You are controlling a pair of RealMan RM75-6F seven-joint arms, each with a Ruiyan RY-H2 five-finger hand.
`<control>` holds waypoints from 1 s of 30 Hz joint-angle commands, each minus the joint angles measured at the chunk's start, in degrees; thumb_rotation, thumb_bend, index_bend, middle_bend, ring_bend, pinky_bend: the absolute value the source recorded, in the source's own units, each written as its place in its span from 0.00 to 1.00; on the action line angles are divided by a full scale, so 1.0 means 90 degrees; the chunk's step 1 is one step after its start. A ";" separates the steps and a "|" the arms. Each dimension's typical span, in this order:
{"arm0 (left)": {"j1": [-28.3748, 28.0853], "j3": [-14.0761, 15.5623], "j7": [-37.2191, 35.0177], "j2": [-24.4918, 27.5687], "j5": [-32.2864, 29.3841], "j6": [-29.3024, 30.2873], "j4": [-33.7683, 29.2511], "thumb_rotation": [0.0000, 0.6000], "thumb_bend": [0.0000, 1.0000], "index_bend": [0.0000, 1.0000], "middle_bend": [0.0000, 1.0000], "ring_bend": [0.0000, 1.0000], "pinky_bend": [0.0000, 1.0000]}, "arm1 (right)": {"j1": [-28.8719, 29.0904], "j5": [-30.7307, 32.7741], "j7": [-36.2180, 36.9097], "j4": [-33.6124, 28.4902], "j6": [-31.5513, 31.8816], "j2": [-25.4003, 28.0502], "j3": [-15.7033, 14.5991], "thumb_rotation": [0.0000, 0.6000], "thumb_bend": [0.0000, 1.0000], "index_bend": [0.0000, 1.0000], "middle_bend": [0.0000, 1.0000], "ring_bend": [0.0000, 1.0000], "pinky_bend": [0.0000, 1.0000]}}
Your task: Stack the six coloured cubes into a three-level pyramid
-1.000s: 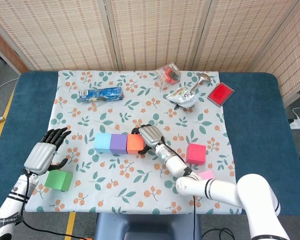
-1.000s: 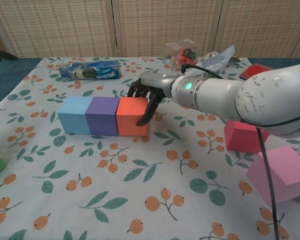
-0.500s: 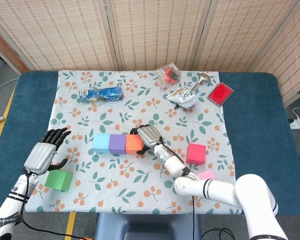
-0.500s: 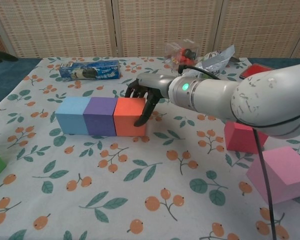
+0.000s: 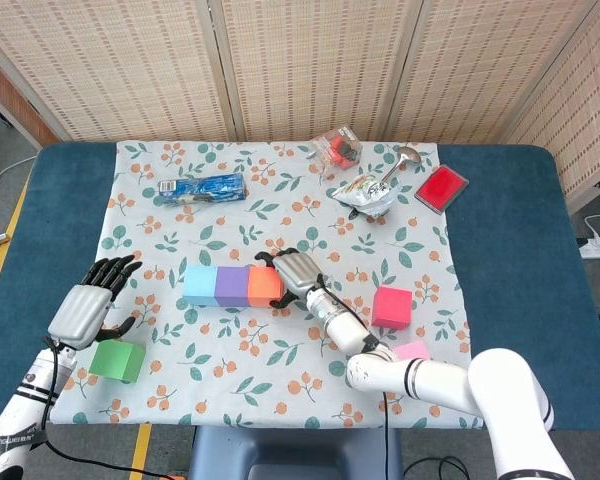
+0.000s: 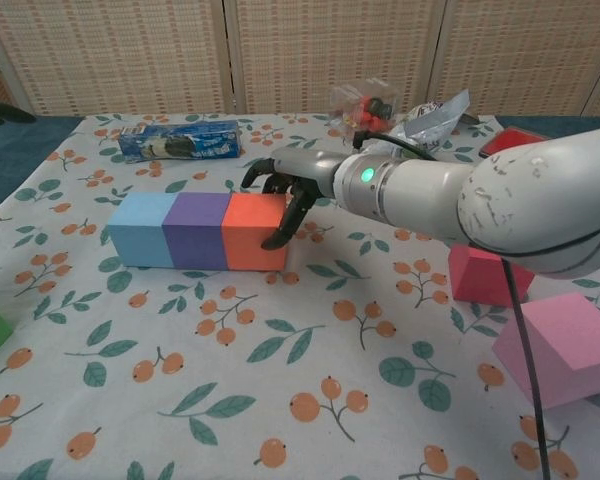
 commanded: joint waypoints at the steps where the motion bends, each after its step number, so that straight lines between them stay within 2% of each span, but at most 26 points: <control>1: 0.0004 -0.0004 0.0006 0.0000 -0.0001 0.0008 -0.0003 1.00 0.32 0.07 0.02 0.00 0.05 | -0.0001 -0.0006 -0.0008 -0.0008 -0.0001 0.0003 -0.0011 1.00 0.16 0.14 0.32 0.20 0.14; 14: -0.0005 -0.0003 0.0019 -0.0013 0.0007 -0.0013 -0.0022 1.00 0.32 0.07 0.02 0.00 0.05 | -0.0028 -0.0024 -0.0070 -0.0077 0.0041 0.0025 -0.0075 1.00 0.16 0.00 0.26 0.16 0.09; 24: -0.0002 -0.0003 0.0012 -0.0007 0.0012 -0.0010 -0.0024 1.00 0.32 0.07 0.02 0.00 0.05 | -0.0018 -0.0057 -0.0057 -0.0043 0.0047 -0.0009 -0.0062 1.00 0.16 0.00 0.25 0.15 0.09; 30: 0.0005 0.0003 -0.0010 -0.0002 0.0013 -0.0013 -0.0024 1.00 0.32 0.07 0.02 0.00 0.05 | -0.0013 -0.0142 -0.0117 0.0006 0.0070 -0.0054 -0.0126 1.00 0.16 0.00 0.22 0.12 0.05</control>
